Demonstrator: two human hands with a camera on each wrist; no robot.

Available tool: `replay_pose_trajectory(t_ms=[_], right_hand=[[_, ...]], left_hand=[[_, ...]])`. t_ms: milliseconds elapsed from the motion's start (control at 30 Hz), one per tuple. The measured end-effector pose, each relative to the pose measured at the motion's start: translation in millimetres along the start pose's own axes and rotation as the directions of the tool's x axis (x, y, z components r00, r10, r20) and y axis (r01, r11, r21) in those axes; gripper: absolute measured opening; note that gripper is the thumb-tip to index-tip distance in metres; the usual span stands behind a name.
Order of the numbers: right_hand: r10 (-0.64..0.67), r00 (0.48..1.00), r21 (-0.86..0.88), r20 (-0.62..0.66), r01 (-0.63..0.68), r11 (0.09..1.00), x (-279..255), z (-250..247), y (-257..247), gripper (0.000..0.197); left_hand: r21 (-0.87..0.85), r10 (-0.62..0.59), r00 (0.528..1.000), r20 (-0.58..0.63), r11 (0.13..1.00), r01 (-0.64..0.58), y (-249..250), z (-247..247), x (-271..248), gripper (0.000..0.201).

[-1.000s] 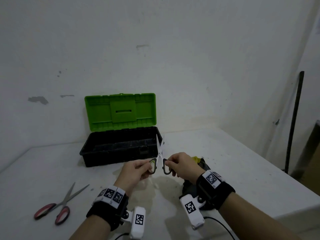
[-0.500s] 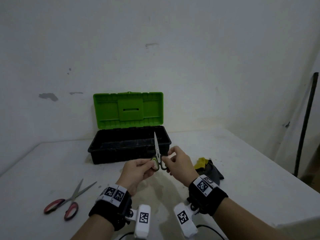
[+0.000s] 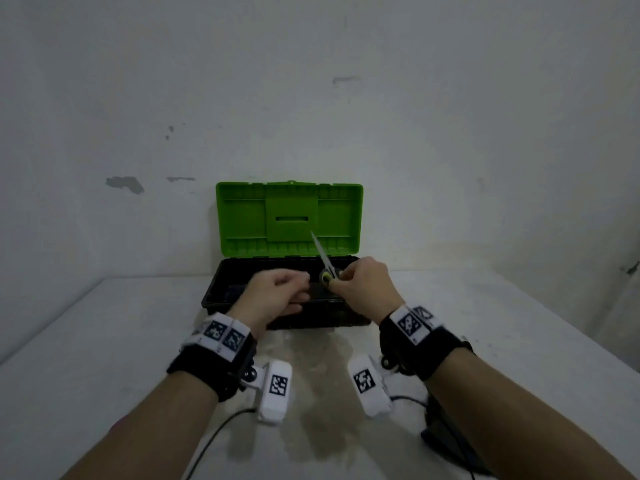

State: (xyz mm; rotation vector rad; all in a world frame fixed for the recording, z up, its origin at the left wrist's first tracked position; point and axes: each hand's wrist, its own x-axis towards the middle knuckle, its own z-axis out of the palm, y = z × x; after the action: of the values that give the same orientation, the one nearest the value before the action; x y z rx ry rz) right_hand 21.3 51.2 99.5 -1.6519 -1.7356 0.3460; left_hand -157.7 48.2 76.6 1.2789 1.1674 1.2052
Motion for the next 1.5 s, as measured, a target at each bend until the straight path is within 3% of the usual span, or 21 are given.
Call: replay_pose_trajectory(t_ms=[200, 333, 500, 567, 667, 833, 967, 1033, 1133, 1233, 1300, 1400, 1500], right_hand=[[0.141, 0.981, -0.214, 0.135, -0.110, 0.971, 68.6, 47.9, -18.0, 0.051], [0.198, 0.950, -0.249, 0.242, -0.137, 0.959, 95.2, 98.9, -30.5, 0.044], [0.229, 0.900, -0.309, 0.371, -0.113, 0.944, 110.7, 146.1, -39.5, 0.038], [0.242, 0.886, -0.350, 0.396, -0.098, 0.932, 113.5, 155.8, -43.7, 0.036], [0.259, 0.877, -0.428, 0.405, -0.068, 0.901, 121.3, 170.2, -43.8, 0.035], [0.304, 0.831, -0.523, 0.466, -0.018, 0.852, 135.3, 196.9, -40.5, 0.040], [0.314, 0.827, -0.649, 0.467, 0.080, 0.756, 209.5, 283.6, 28.2, 0.062], [0.272, 0.817, -0.655, 0.508, 0.162, 0.738, 218.0, 296.3, 38.3, 0.044], [0.247, 0.792, -0.615, 0.559, 0.197, 0.763, 172.7, 248.8, -5.8, 0.034], [0.185, 0.828, -0.513, 0.530, 0.139, 0.847, 128.5, 193.6, -39.3, 0.036], [0.198, 0.860, -0.421, 0.470, 0.021, 0.907, 107.1, 168.4, -47.1, 0.043], [0.208, 0.901, -0.336, 0.381, -0.075, 0.939, 89.7, 147.8, -43.9, 0.045], [0.172, 0.934, -0.351, 0.314, -0.055, 0.935, 65.7, 124.9, -36.6, 0.043]], left_hand=[[0.179, 0.012, 0.993, -0.117, 0.984, 0.010, -4.6, -72.0, 54.7, 0.012], [0.332, 0.044, 0.977, -0.209, 0.943, 0.028, -18.8, -115.0, 79.3, 0.035], [0.401, -0.041, 0.959, -0.281, 0.903, 0.156, -52.3, -149.1, 94.7, 0.049], [0.370, -0.089, 0.958, -0.271, 0.910, 0.189, -69.1, -157.5, 100.9, 0.035], [0.298, -0.137, 0.957, -0.256, 0.931, 0.213, -95.6, -170.9, 114.1, 0.033], [0.130, -0.171, 0.958, -0.229, 0.970, 0.204, -88.9, -171.1, 108.5, 0.025], [0.089, -0.181, 0.957, -0.227, 0.975, 0.205, -93.5, -171.5, 111.9, 0.023], [0.078, -0.178, 0.957, -0.229, 0.977, 0.200, -95.1, -171.8, 113.8, 0.024], [0.099, -0.173, 0.955, -0.239, 0.974, 0.202, -93.5, -170.6, 110.8, 0.025], [0.176, -0.153, 0.953, -0.261, 0.963, 0.203, -86.9, -169.1, 100.8, 0.023], [0.234, -0.147, 0.954, -0.260, 0.949, 0.210, -82.1, -169.0, 91.9, 0.024], [0.340, -0.117, 0.958, -0.261, 0.918, 0.205, -75.0, -169.2, 72.7, 0.033], [0.451, -0.073, 0.963, -0.258, 0.873, 0.187, -67.9, -165.8, 47.5, 0.032]])
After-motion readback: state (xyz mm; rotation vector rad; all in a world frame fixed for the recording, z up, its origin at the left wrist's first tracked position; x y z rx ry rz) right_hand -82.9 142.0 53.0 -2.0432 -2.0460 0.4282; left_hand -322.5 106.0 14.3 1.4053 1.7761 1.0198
